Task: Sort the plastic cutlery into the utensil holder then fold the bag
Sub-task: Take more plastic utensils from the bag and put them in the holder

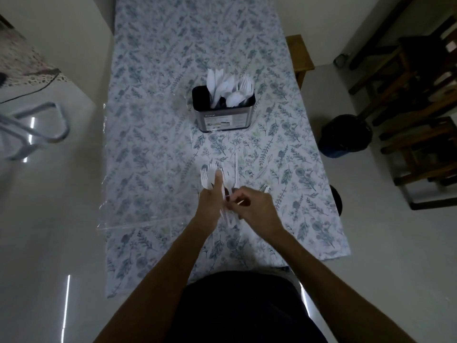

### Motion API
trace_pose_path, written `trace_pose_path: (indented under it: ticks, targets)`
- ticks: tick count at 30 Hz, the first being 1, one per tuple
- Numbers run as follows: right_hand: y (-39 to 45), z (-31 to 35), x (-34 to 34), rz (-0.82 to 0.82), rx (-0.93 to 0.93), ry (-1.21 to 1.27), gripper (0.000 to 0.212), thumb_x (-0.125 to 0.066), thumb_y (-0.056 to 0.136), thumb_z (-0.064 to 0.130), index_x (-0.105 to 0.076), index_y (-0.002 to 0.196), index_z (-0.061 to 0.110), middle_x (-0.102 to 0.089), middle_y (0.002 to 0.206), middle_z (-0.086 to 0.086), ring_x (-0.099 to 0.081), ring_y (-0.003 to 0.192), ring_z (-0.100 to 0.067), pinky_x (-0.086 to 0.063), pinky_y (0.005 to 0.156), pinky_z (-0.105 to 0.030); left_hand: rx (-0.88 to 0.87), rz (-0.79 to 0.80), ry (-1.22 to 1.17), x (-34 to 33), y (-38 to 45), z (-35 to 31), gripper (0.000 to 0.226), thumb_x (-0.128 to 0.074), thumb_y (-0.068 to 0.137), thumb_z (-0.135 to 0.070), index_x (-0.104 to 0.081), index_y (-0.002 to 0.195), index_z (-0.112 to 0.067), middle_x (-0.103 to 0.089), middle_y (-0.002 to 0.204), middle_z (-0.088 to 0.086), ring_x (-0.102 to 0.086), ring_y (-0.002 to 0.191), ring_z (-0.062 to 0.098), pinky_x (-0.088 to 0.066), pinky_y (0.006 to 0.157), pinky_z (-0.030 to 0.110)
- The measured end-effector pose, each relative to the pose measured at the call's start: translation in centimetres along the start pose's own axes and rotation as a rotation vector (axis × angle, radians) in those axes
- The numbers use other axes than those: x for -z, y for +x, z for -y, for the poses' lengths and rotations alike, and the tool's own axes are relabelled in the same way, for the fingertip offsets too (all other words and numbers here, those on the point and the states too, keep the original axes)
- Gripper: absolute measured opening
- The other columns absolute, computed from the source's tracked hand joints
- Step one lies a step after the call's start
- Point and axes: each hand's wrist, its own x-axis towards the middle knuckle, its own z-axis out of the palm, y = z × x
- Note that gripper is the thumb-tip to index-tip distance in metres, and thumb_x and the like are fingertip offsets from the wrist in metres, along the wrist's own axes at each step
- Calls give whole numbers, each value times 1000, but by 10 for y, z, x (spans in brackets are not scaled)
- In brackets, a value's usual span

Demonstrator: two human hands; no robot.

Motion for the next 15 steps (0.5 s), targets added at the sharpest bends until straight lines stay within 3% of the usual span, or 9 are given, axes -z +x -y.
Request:
trace_pose_path:
  ticks: [2,4,8,10,13,15]
  targets:
    - [-6,1,-13,-16,14,-14,12,-78,87,17,-66,90,16,-73,79,3,-71,69,-9,-61,65,-37,-40,-8,15,1,-1,4,86,-62,73,-84,-72,75,1,-69,72,21,-70,71,35,-58,69,43]
    - [-13,2,-18,43,-61,23,22,-75,90,20,-56,99,22,-74,87,3,-72,72,-9,-62,64,-39,-51,32,-30,4,-5,6,58,-75,79,-65,-68,65,-9,-65,66,17,-66,67,31,-54,67,40]
    - [-18,-2,-14,8,-59,48,22,-71,94,23,-56,110,22,-78,96,4,-73,79,-3,-62,71,-33,-52,133,-149,8,-9,7,36,-80,84,-51,-74,83,-16,-65,89,27,-64,82,43,-49,77,58]
    - [-17,-6,-9,-27,-1,-32,15,-70,94,21,-65,107,22,-76,92,5,-70,79,0,-59,73,-27,-56,165,-221,8,-13,5,25,-79,87,-41,-76,91,-17,-65,97,26,-64,91,42,-50,85,57]
    - [-12,-13,-4,-27,91,-194,17,-74,89,20,-72,102,31,-70,90,11,-61,79,0,-50,72,-19,-7,184,-227,6,-15,2,42,-78,83,-48,-76,95,-8,-70,90,18,-68,88,32,-55,83,41]
    - [-10,-14,-2,-21,98,-207,19,-74,89,22,-72,102,34,-69,89,9,-61,78,-1,-48,71,-15,-38,183,-165,4,-19,0,49,-68,93,-48,-72,99,0,-68,86,17,-67,85,28,-55,77,36]
